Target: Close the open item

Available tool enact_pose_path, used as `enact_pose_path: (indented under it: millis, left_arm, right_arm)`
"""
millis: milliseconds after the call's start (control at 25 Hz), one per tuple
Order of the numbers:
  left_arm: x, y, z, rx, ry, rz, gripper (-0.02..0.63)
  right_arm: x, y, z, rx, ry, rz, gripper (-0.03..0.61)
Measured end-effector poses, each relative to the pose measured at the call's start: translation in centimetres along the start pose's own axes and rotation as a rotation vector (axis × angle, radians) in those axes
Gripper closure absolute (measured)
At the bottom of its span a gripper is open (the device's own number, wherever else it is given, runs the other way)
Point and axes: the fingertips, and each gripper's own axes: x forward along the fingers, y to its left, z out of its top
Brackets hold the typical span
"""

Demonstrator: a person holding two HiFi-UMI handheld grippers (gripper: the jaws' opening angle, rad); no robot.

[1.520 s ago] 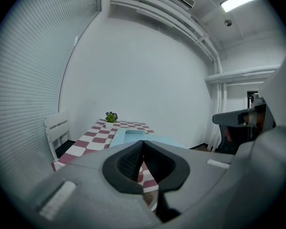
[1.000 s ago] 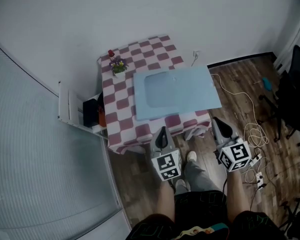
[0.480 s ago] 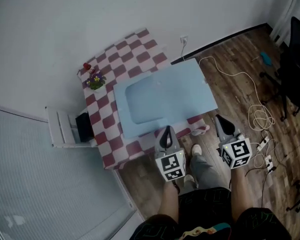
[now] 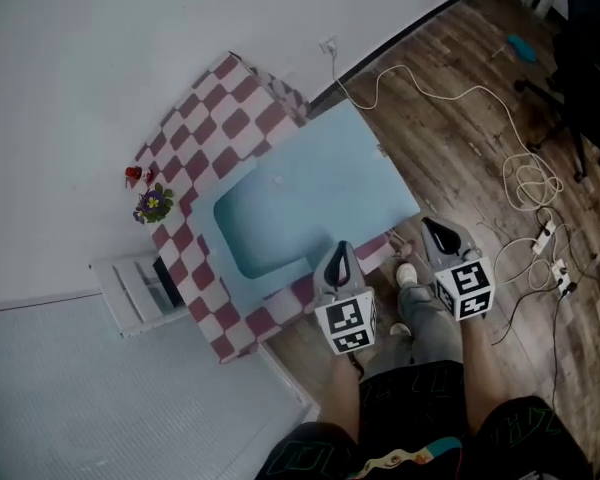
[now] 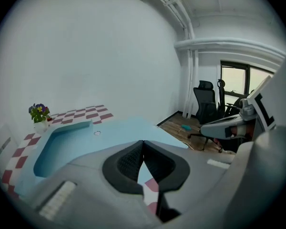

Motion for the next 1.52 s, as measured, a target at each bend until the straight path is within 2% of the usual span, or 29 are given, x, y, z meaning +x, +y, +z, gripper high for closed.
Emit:
enact_pose_path:
  millis: [160,440,520,680,800,880,1080,1200,1520]
  left_arm:
    - [1.7,-1.2,0.2,0.057,0.056,-0.010,0.604]
    - [4.0,-3.1,0.0,0.110,0.115,-0.019,0.604]
    - [4.6,-3.4,0.0,0.126,0.120,-0.031,0.604]
    - [5.8,-3.4,-0.9,0.165,0.146,-0.045,0.604]
    - [6.1,-3.7,-1.0,0.191,0.154,-0.032,0.604]
    - [6.3,-4.1,-0.9,0.187,0.148,-0.023,0.604]
    - [6.2,-3.8,-1.1,0.168,0.148,-0.015,0.604]
    - [5.8,-3.0,-1.2,0.157,0.145,0.004,0.604]
    - [4.2,-0.5,-1.6,0.128,0.153,0.065,0.604]
  right_arm:
    - [1.1,-1.6,-1.3,0.030,0.019,-0.003,0.577]
    - [2.4,-3.8,-2.7,0.121,0.034,0.015,0.577]
    - [3.1,-3.7,-3.2,0.153,0.048,0.036,0.480]
    - [3.7,-3.6,-4.4,0.219,0.060,0.042,0.477]
    - [3.9,-3.2,-5.8,0.289,0.072,0.075,0.451]
    - [4.1,-3.3,-6.6,0.321,0.082,0.104,0.421]
    - [4.9,-2.4,-6.8,0.408,0.067,0.196,0.394]
    - [5.4,-1.6,-6.4,0.412,0.062,0.240,0.383]
    - [6.8,-1.4,-6.5,0.537,0.074,0.274,0.379]
